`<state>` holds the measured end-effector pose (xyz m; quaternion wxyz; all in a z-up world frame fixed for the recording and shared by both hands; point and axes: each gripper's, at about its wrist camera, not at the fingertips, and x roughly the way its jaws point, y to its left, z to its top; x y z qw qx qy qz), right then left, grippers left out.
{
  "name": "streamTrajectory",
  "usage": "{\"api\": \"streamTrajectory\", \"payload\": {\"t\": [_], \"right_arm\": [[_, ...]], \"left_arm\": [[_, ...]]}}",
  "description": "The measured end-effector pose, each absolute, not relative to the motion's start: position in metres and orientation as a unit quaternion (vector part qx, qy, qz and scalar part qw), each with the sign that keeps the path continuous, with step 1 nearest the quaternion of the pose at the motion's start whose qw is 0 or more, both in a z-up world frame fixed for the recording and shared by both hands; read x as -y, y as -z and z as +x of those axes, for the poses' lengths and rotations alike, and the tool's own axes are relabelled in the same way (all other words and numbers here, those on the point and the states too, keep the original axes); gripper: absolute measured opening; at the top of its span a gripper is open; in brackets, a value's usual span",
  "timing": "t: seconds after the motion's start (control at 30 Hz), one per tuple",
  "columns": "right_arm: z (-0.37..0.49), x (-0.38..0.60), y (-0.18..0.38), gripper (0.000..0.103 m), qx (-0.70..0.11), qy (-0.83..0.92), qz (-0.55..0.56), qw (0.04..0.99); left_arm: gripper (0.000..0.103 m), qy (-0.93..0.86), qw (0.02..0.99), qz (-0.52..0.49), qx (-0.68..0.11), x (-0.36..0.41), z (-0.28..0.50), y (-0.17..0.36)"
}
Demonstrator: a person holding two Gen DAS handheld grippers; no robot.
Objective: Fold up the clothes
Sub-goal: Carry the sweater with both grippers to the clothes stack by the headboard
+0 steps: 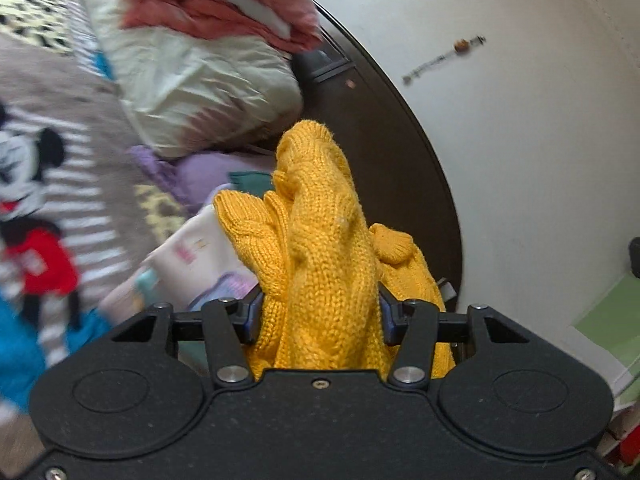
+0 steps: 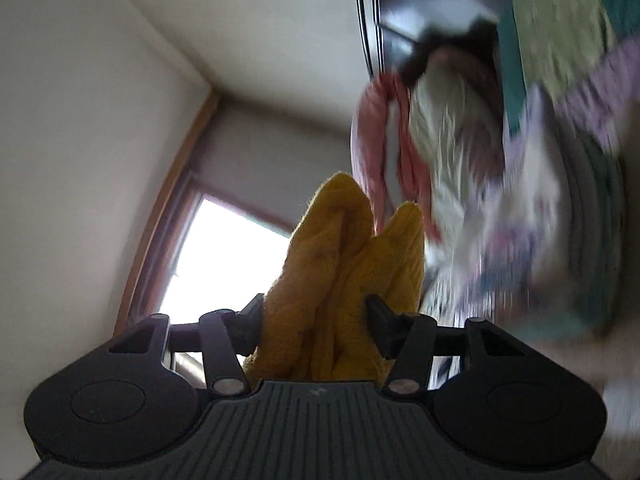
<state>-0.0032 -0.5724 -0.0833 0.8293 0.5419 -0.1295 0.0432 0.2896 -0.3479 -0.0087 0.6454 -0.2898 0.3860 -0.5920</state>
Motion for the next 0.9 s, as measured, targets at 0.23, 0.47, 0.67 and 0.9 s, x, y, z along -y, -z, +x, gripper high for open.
{"api": "streamTrajectory", "payload": {"t": [0.23,0.47,0.67,0.9], "right_arm": [[0.027,0.611,0.092,0.054,0.199,0.017,0.536,0.821],[0.049,0.639,0.170,0.047,0.163,0.141,0.597,0.773],[0.061,0.648,0.202,0.043,0.149,0.158,0.602,0.769],[0.018,0.632,0.148,0.051,0.119,0.185,0.514,0.829]], "left_arm": [[0.051,0.628,0.605,-0.274,-0.406,0.420,0.331,0.016],[0.056,0.594,0.600,-0.220,-0.489,0.473,0.363,0.088],[0.061,0.580,0.614,-0.220,-0.488,0.468,0.364,0.083],[0.070,0.572,0.727,-0.167,-0.341,0.448,0.318,0.029]]}}
